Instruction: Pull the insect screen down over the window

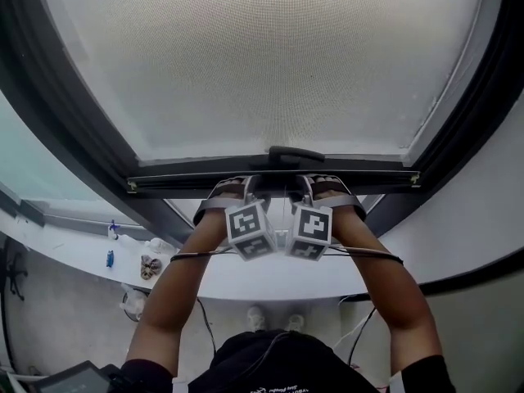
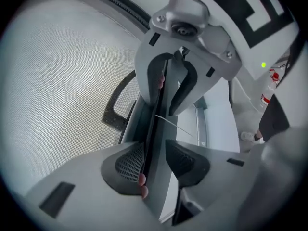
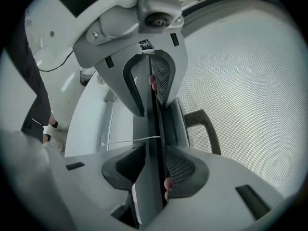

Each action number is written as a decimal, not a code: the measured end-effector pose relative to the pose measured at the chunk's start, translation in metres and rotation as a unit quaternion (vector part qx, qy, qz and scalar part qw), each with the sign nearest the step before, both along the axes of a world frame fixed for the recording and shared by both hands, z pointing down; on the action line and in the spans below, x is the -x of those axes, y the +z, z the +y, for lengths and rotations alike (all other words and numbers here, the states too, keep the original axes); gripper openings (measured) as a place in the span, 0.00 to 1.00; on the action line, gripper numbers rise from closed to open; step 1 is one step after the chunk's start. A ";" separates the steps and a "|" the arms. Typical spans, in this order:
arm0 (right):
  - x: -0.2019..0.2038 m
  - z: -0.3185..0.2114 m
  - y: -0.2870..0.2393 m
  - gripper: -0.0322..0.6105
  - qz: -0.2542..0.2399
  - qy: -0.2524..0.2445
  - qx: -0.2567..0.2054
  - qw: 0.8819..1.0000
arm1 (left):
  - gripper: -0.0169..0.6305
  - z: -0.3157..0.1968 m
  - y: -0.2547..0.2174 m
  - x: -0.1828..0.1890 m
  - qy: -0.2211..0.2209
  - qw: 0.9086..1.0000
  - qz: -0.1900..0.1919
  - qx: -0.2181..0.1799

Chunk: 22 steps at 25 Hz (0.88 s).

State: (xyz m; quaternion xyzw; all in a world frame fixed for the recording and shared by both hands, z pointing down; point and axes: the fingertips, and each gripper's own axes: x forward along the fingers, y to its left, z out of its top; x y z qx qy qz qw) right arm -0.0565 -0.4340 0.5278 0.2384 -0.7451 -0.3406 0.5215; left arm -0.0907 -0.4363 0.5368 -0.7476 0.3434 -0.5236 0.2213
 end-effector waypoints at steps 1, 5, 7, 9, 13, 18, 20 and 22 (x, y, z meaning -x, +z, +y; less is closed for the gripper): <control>0.000 -0.001 -0.001 0.26 -0.003 0.000 0.000 1.000 | 0.24 0.000 -0.001 0.000 0.000 1.000 -0.001 0.003; 0.000 -0.002 -0.004 0.25 -0.006 0.001 0.001 1.000 | 0.24 0.005 -0.008 -0.002 0.002 1.000 0.001 0.016; 0.001 -0.001 -0.005 0.25 -0.008 0.000 -0.001 1.000 | 0.24 0.005 -0.009 -0.002 0.002 1.000 0.001 0.014; 0.000 -0.001 -0.005 0.25 -0.010 0.001 -0.004 1.000 | 0.24 0.005 -0.009 -0.002 0.002 1.000 0.000 0.013; 0.000 -0.001 -0.005 0.25 -0.006 0.005 -0.003 1.000 | 0.24 0.002 -0.006 -0.002 0.003 1.000 0.007 0.008; -0.002 0.000 0.001 0.25 0.053 0.010 -0.003 0.999 | 0.24 0.008 -0.005 -0.002 0.004 1.000 -0.017 0.010; -0.002 0.003 0.003 0.25 0.060 0.007 0.006 0.998 | 0.24 0.009 -0.001 0.001 0.009 0.999 -0.021 0.031; -0.002 0.005 0.004 0.25 0.059 0.006 0.011 0.998 | 0.24 0.009 0.001 0.002 0.014 0.999 -0.013 0.045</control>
